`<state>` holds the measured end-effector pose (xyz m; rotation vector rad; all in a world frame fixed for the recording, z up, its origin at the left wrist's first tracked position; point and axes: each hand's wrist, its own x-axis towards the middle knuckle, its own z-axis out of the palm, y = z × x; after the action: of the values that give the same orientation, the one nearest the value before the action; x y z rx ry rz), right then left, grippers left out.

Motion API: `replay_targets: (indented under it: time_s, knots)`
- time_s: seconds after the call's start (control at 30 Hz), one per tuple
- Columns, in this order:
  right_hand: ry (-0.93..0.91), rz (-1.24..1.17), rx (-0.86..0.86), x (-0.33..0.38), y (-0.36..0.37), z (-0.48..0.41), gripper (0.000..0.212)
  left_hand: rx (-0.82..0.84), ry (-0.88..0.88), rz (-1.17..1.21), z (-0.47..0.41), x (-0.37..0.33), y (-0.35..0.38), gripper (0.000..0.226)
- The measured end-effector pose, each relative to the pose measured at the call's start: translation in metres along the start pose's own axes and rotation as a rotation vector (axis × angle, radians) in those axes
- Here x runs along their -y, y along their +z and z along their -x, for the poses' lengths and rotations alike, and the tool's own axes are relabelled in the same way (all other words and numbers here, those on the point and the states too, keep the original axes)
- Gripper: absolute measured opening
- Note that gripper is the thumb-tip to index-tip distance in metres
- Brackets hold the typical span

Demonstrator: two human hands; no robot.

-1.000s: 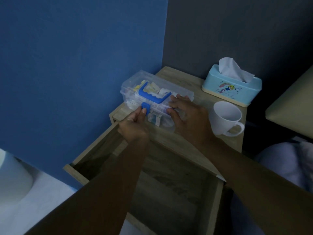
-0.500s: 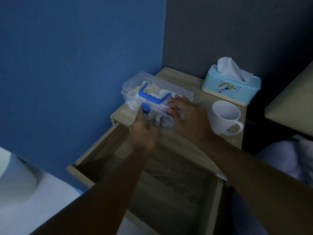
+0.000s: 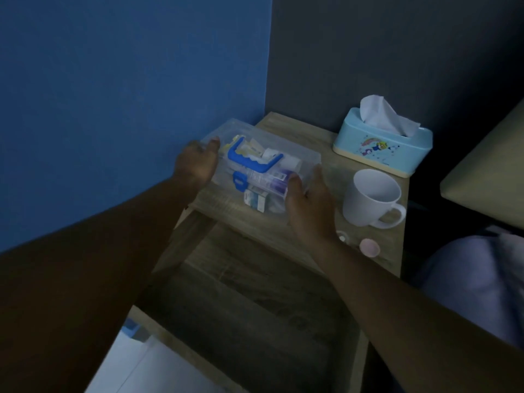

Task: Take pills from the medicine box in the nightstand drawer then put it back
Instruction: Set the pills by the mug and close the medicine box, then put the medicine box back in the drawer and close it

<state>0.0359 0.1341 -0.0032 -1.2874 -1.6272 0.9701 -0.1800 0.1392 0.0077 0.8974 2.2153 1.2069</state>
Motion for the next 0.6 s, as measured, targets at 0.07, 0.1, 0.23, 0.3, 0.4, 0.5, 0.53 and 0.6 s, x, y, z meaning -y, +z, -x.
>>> replay_targets:
  time_s: [0.07, 0.1, 0.23, 0.3, 0.4, 0.5, 0.53, 0.6]
  knots:
    - [0.079, -0.064, -0.052, 0.001, 0.005, -0.005, 0.038, 0.016, 0.006, 0.021, -0.004, -0.001, -0.005, 0.050]
    - [0.108, -0.064, -0.074, 0.003, 0.006, -0.007, 0.038, 0.022, 0.012, 0.030, -0.004, 0.000, -0.007, 0.047]
    - [0.133, -0.067, -0.108, 0.006, 0.002, -0.001, 0.030, -0.011, 0.068, 0.028, 0.008, 0.002, -0.017, 0.041]
    - [0.142, -0.088, -0.109, 0.007, -0.003, 0.012, 0.026, -0.027, 0.094, 0.006, 0.019, 0.002, -0.021, 0.037]
    - [0.169, -0.139, -0.123, 0.013, -0.011, 0.036, 0.020, -0.050, 0.112, -0.025, 0.041, 0.003, -0.033, 0.035]
    - [0.185, -0.214, -0.086, 0.023, -0.022, 0.064, 0.017, -0.057, 0.102, -0.035, 0.068, 0.009, -0.049, 0.034]
    - [0.183, -0.220, -0.068, 0.027, -0.026, 0.075, 0.018, -0.060, 0.101, -0.040, 0.078, 0.011, -0.055, 0.035]
    - [0.172, -0.214, -0.036, 0.033, -0.032, 0.096, 0.023, -0.079, 0.103, -0.073, 0.100, 0.015, -0.066, 0.034]
